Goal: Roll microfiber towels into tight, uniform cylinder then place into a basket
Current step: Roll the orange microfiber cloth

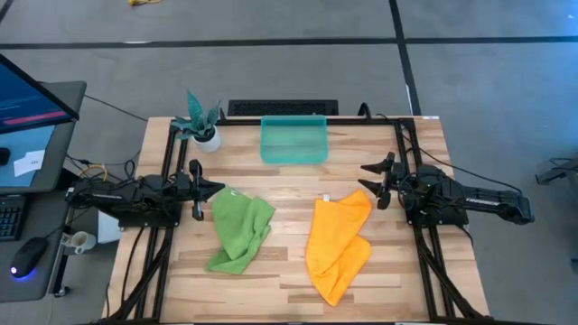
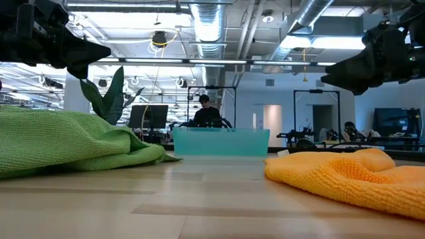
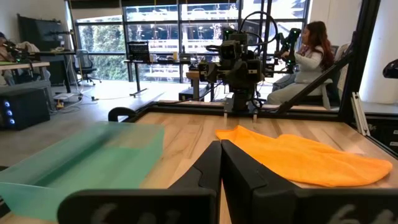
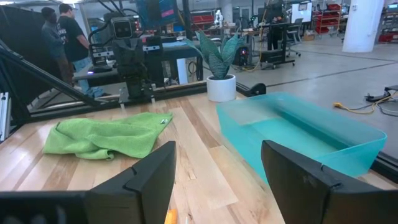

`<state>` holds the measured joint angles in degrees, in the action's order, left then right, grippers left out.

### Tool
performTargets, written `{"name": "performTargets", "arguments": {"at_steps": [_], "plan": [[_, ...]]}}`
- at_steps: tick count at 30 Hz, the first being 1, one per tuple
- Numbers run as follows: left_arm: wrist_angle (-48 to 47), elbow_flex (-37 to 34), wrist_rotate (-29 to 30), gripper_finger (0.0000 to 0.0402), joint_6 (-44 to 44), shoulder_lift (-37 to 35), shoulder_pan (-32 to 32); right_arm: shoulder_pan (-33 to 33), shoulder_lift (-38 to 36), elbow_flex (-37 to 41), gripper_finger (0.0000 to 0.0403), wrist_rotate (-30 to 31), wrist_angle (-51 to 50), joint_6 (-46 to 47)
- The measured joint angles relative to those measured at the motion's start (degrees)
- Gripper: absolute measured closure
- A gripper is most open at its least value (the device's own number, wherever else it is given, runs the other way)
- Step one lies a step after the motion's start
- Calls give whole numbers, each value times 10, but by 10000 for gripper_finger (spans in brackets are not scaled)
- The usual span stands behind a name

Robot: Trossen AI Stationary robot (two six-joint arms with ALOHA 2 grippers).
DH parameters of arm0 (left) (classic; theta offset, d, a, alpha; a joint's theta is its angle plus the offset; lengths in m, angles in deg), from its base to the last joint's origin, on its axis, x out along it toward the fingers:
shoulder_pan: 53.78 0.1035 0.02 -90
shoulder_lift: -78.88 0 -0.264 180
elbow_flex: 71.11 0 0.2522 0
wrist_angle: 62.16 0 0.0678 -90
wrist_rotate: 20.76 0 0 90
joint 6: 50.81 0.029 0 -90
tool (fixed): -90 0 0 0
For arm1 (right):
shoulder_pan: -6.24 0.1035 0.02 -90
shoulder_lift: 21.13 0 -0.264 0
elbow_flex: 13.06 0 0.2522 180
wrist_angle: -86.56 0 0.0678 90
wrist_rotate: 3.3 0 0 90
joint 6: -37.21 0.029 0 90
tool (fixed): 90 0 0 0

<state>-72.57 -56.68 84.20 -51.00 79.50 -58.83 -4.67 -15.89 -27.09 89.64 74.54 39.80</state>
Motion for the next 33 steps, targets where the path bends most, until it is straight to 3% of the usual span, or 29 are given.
{"name": "performTargets", "arguments": {"at_steps": [24,29,33], "plan": [[0,0,0,401,0,0,0,0,0,0,143,0,1,4],[0,0,0,401,0,0,0,0,0,0,143,0,17,117],[0,0,0,401,0,0,0,0,0,0,143,0,22,143]]}}
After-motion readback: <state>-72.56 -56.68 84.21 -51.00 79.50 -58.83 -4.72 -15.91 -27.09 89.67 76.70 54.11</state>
